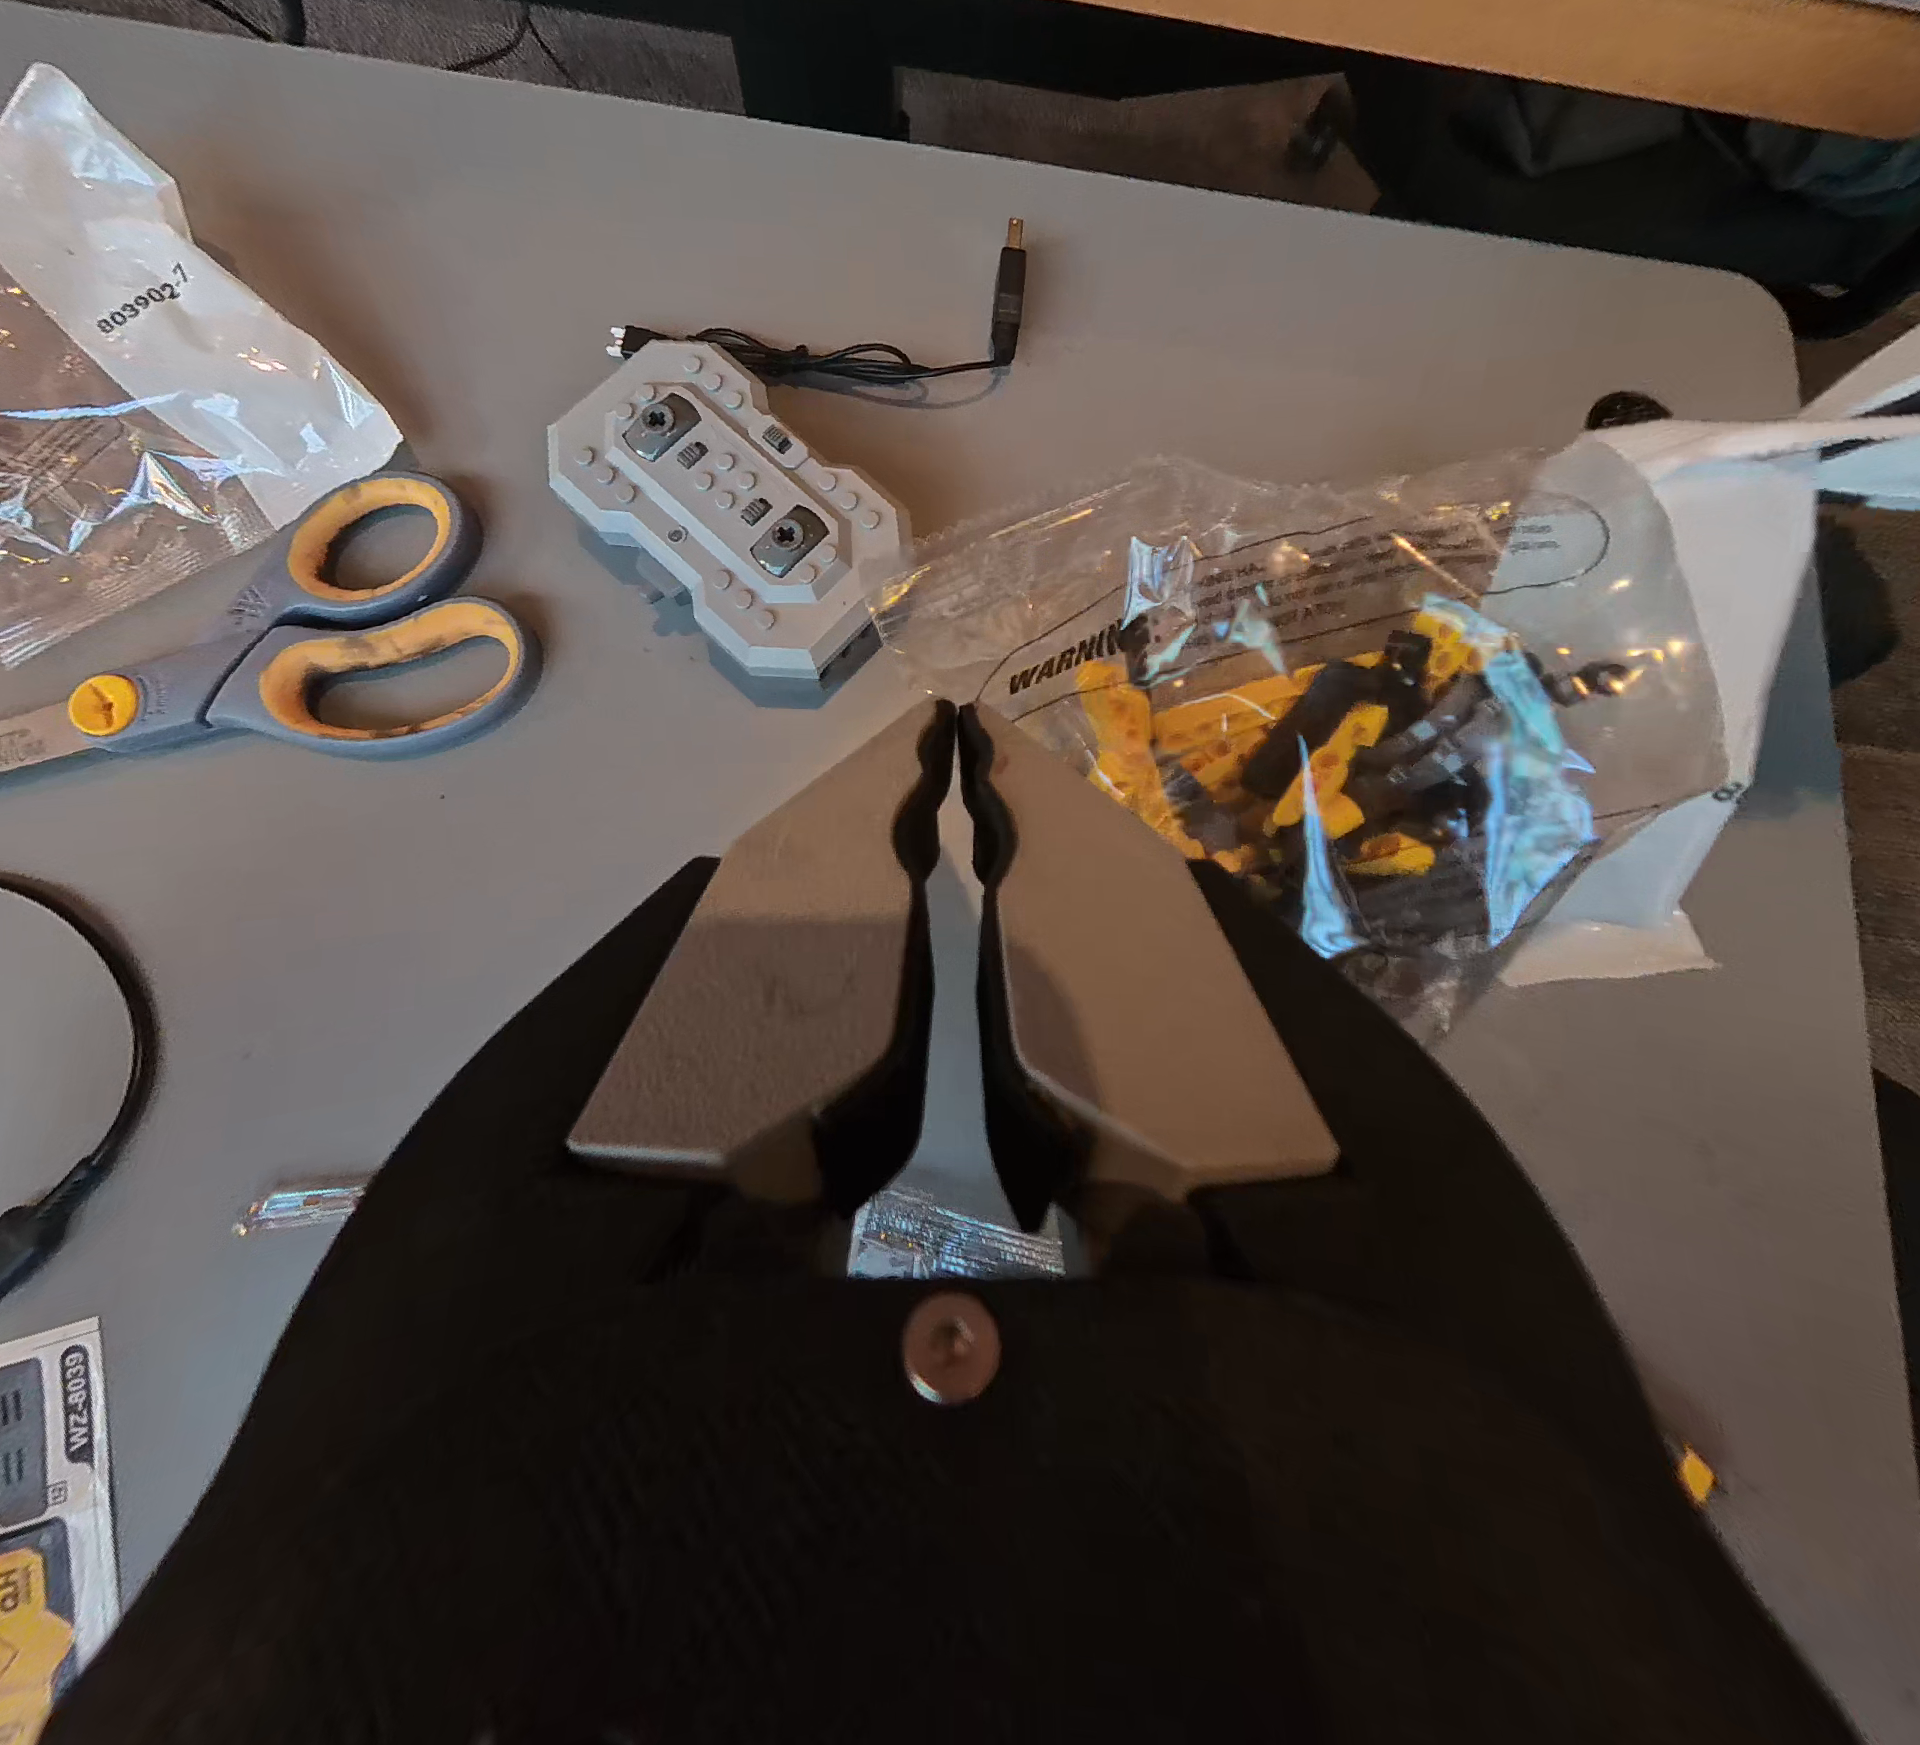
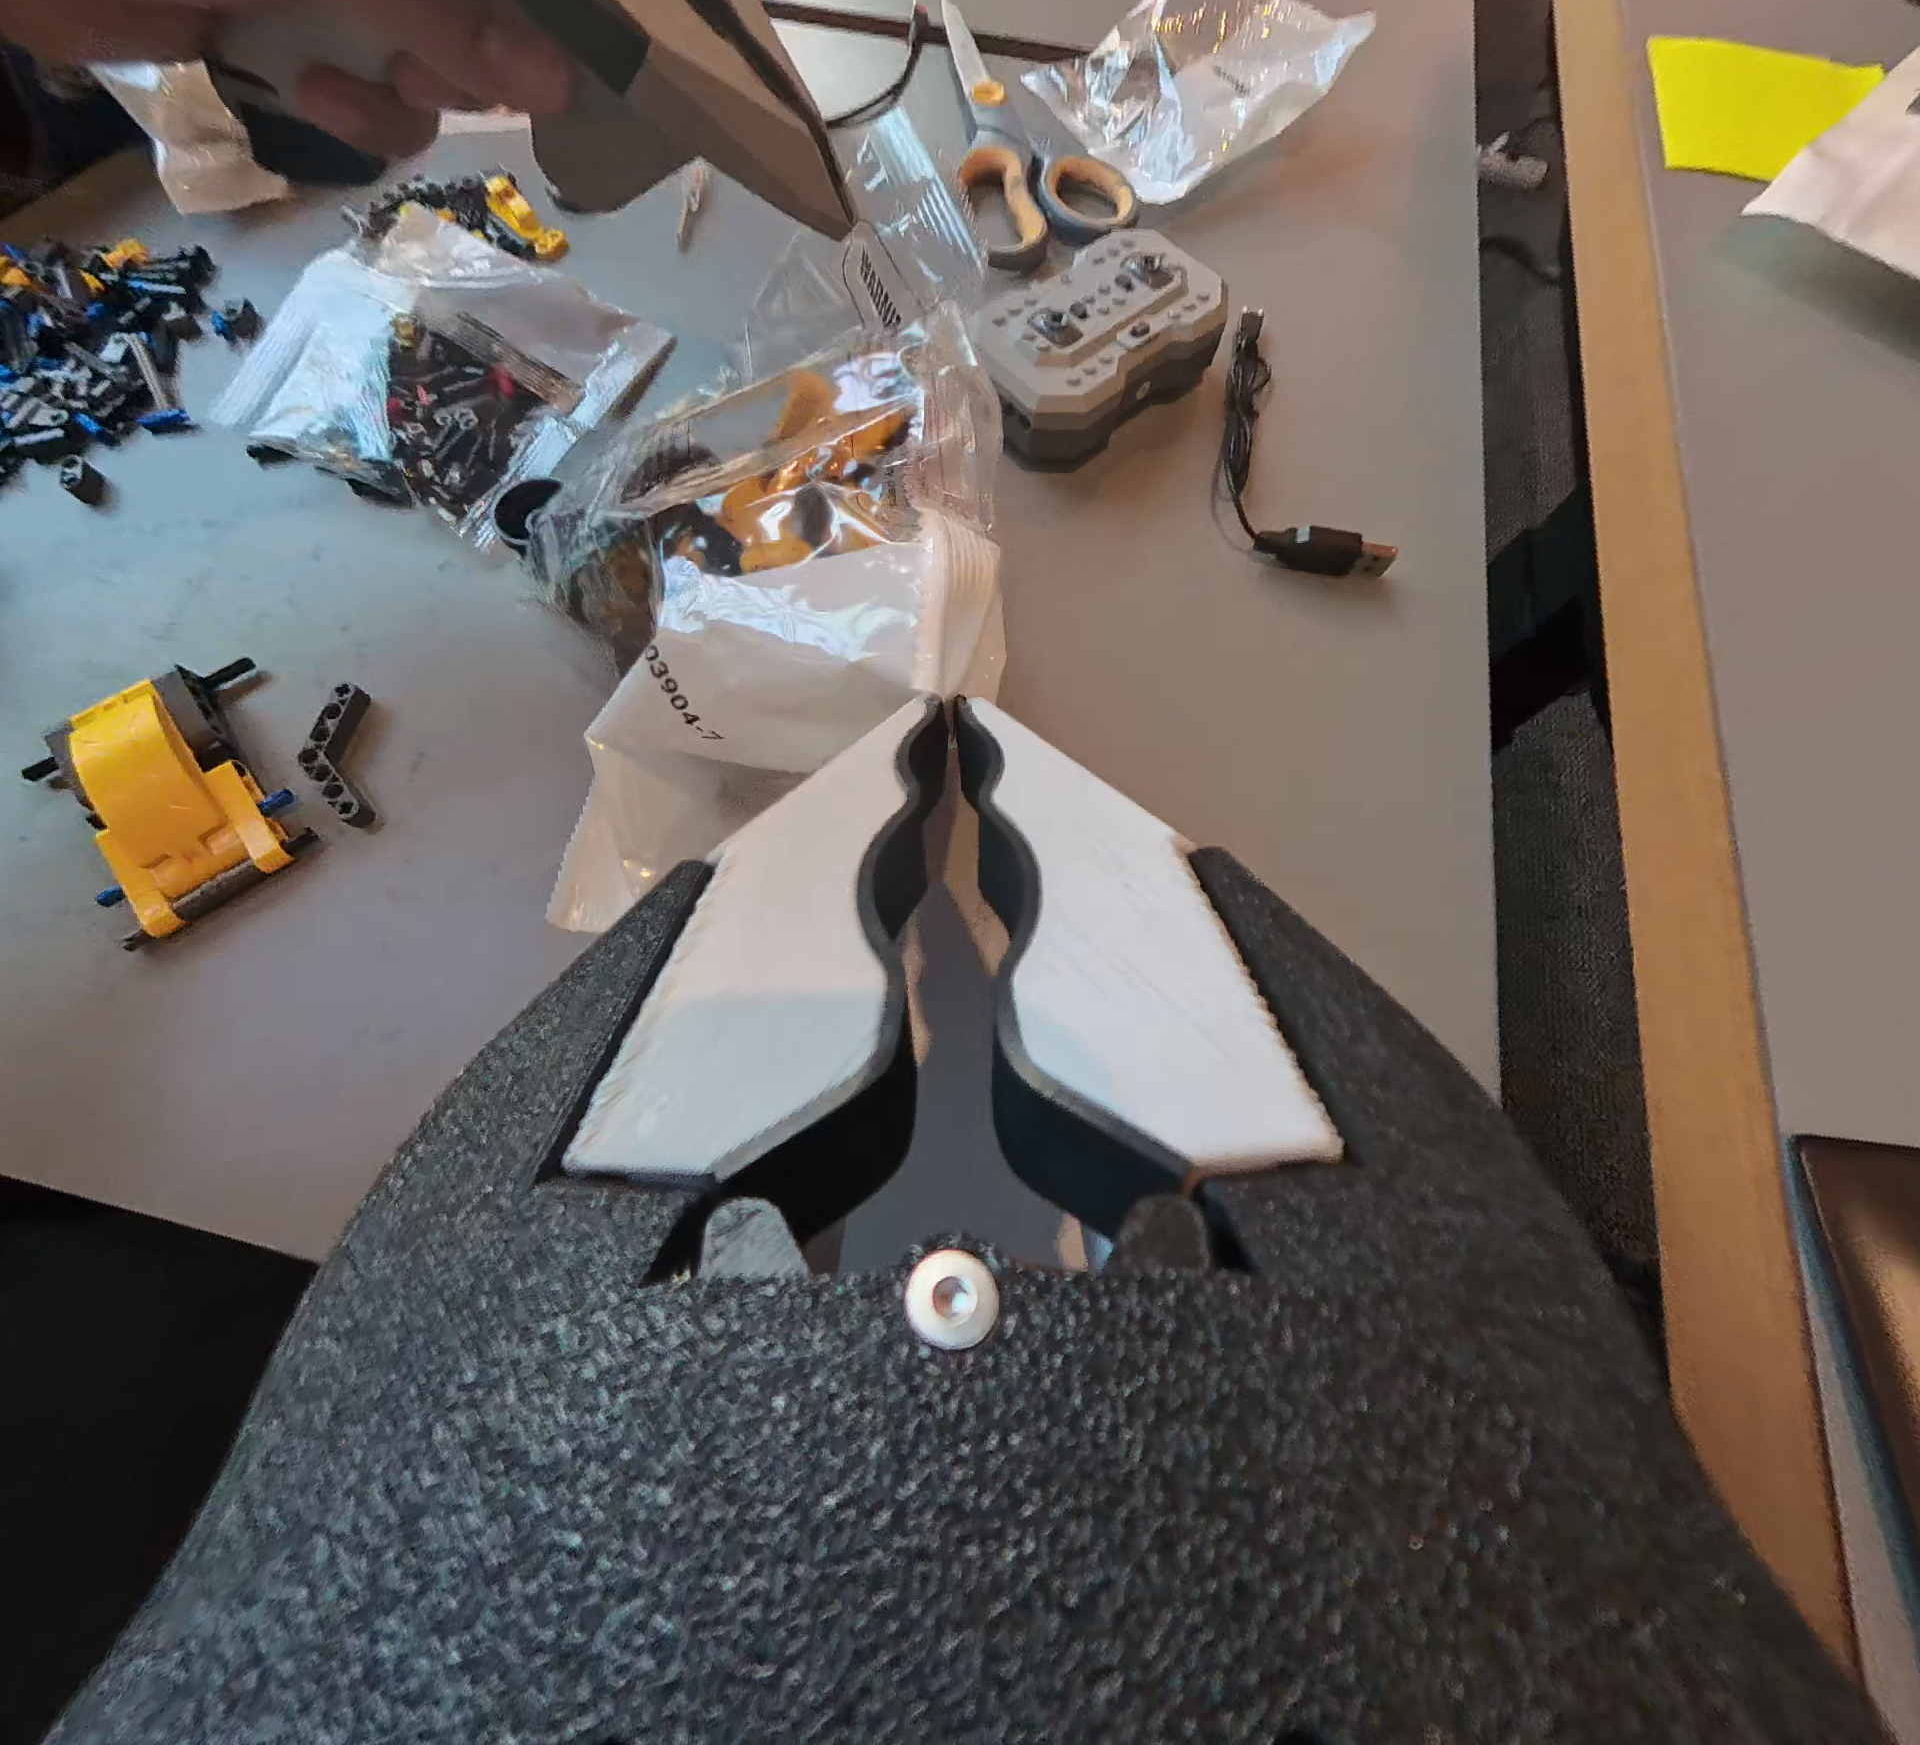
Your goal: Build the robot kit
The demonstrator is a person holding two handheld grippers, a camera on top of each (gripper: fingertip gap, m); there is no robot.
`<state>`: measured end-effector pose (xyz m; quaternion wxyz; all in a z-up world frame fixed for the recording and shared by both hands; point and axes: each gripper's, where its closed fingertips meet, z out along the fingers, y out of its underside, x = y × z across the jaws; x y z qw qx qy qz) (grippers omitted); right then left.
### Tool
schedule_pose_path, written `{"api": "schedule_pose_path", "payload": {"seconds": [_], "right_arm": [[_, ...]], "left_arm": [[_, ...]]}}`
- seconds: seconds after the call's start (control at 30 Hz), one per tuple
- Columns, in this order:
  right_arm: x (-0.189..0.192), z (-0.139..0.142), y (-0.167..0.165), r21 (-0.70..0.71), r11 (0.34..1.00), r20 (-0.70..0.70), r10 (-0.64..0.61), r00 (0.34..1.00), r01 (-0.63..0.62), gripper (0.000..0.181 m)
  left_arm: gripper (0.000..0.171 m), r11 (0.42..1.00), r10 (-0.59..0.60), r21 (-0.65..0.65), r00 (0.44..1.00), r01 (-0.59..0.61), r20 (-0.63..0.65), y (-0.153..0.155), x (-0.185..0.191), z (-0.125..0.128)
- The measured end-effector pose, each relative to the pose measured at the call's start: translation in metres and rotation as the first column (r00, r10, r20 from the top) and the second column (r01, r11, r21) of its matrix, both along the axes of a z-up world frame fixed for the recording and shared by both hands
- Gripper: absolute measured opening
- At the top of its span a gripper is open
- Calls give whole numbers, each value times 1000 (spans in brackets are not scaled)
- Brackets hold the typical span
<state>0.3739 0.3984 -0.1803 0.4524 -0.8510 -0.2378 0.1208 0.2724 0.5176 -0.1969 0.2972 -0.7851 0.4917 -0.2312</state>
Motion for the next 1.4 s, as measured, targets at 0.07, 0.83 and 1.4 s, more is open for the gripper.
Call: {"api": "schedule_pose_path", "payload": {"seconds": [0.07,0.83,1.4], "right_arm": [[0,-3,1,-12,1000,10,3,1000,-3,0],[-19,17,9,1,998,187,68,980,-69,0],[-19,24,10,28,996,266,72,961,-82,0]], "left_arm": [[0,1000,1,11,1000,-1,14,-1,-2,3],[0,999,-4,50,999,2,46,-13,-30,21],[0,999,4,43,998,-7,70,-19,-35,25]]}}
